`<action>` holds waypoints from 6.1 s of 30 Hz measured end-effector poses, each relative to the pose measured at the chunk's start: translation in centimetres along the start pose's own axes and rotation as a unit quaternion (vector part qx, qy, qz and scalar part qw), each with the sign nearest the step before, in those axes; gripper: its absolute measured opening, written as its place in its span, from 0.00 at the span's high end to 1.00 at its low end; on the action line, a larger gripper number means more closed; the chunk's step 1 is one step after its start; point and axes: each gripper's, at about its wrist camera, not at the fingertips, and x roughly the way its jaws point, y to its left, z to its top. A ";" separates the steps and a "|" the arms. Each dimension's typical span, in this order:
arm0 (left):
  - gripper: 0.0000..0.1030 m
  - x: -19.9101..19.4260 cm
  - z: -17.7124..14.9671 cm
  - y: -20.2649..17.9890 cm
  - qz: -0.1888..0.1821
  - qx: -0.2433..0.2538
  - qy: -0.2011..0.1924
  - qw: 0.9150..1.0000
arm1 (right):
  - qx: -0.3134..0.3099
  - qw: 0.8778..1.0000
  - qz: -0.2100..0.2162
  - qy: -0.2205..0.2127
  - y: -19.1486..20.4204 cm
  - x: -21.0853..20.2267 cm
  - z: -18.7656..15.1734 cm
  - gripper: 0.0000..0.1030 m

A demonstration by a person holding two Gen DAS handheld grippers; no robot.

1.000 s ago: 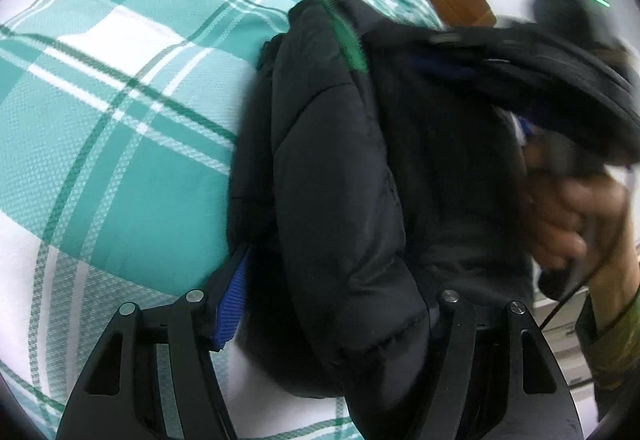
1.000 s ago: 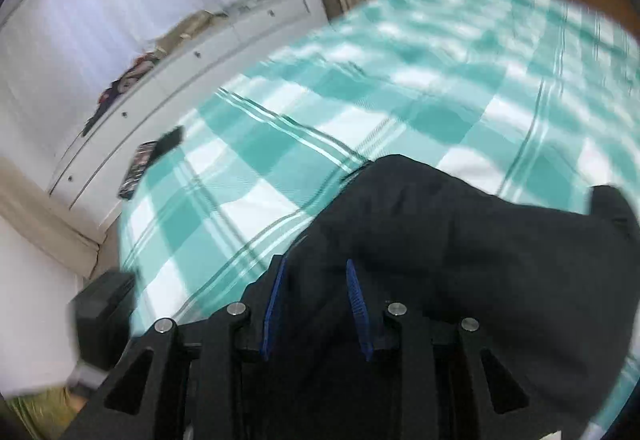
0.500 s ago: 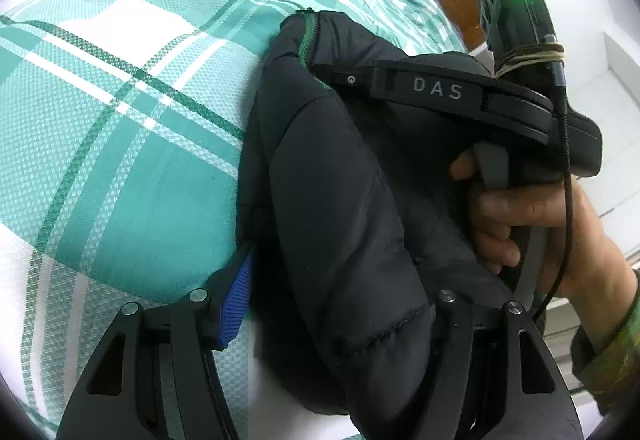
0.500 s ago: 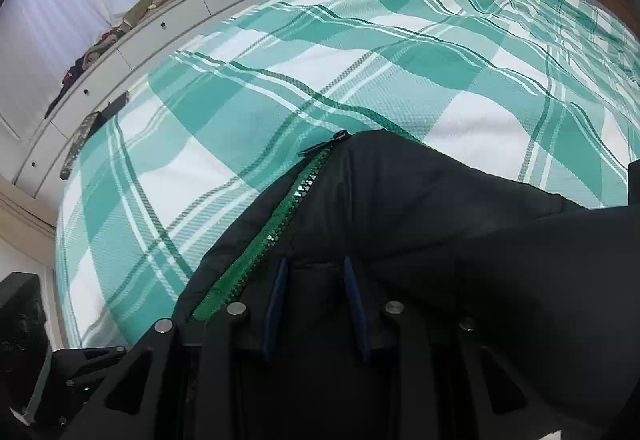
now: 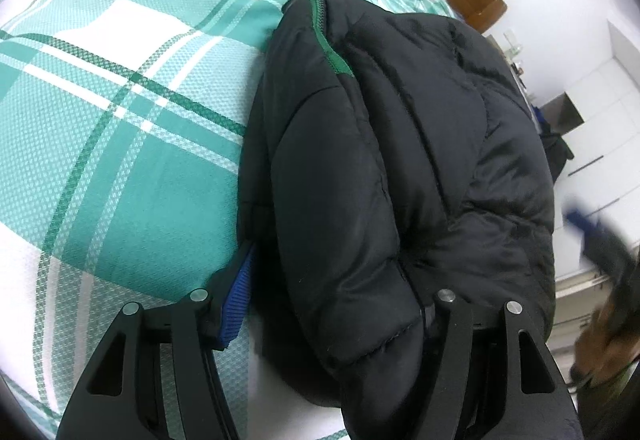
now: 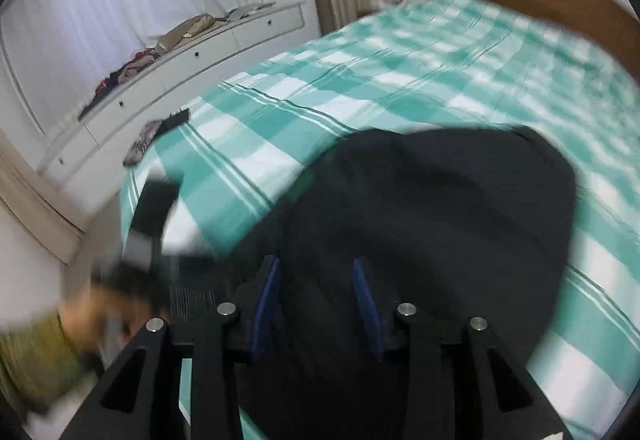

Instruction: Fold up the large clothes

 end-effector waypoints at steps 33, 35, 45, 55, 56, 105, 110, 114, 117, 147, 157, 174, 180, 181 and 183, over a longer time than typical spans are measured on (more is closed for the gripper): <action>0.04 -7.1 3.9 -3.6 -0.078 0.036 0.041 0.995 | 0.176 0.981 -0.053 -0.067 -5.7 -9.6 -13.0 0.19; 0.05 -5.0 4.7 -3.4 -0.066 0.048 0.082 0.993 | 0.172 0.982 -0.048 -0.069 -5.6 -9.7 -13.3 0.19; 0.00 0.8 4.5 -1.6 -0.079 0.050 0.107 0.990 | 0.235 0.968 0.028 -0.087 -9.6 -8.5 -12.7 0.19; 0.00 2.9 3.5 1.7 -0.130 0.017 0.112 0.985 | 0.329 0.921 0.200 -0.057 -15.7 2.7 -10.4 0.14; 0.00 3.1 3.5 1.7 -0.130 0.022 0.112 0.985 | 0.325 0.923 0.197 -0.051 -15.9 3.7 -10.0 0.10; 0.05 -2.7 5.0 -5.7 0.002 0.077 -0.126 0.989 | 0.289 0.944 0.063 -0.146 -31.5 -5.2 -4.9 0.01; 0.01 -8.4 0.2 -10.2 0.149 0.129 -0.252 0.947 | 0.140 0.971 -0.068 -0.181 -22.5 -11.6 -5.4 0.01; 0.00 -9.2 -2.3 -13.9 0.241 0.165 -0.330 0.898 | 0.134 0.957 -0.130 -0.223 -17.0 -14.1 -8.4 0.01; 0.00 -10.2 -5.1 -16.1 0.240 0.152 -0.330 0.900 | 0.181 0.957 -0.135 -0.184 -15.3 -13.5 -9.7 0.01; 0.00 -8.2 -13.8 -24.1 0.279 0.218 -0.192 0.915 | 0.161 0.948 -0.240 -0.136 -3.4 -17.5 -13.3 0.01; 0.00 -9.9 -13.5 -23.3 0.258 0.194 -0.203 0.924 | 0.153 0.949 -0.230 -0.153 -2.7 -17.8 -13.6 0.01; 0.00 -9.5 -13.4 -23.4 0.267 0.203 -0.200 0.921 | 0.175 0.948 -0.246 -0.099 -3.7 -15.9 -12.6 0.01; 0.00 -9.1 -13.9 -24.2 0.271 0.215 -0.196 0.918 | 0.170 0.946 -0.258 -0.094 -3.1 -16.0 -12.4 0.01; 0.00 -9.1 -14.0 -24.3 0.273 0.217 -0.195 0.917 | 0.169 0.946 -0.261 -0.093 -3.1 -16.0 -12.4 0.01; 0.00 -8.9 -14.1 -24.5 0.273 0.220 -0.189 0.917 | 0.167 0.945 -0.265 -0.091 -3.1 -16.1 -12.5 0.01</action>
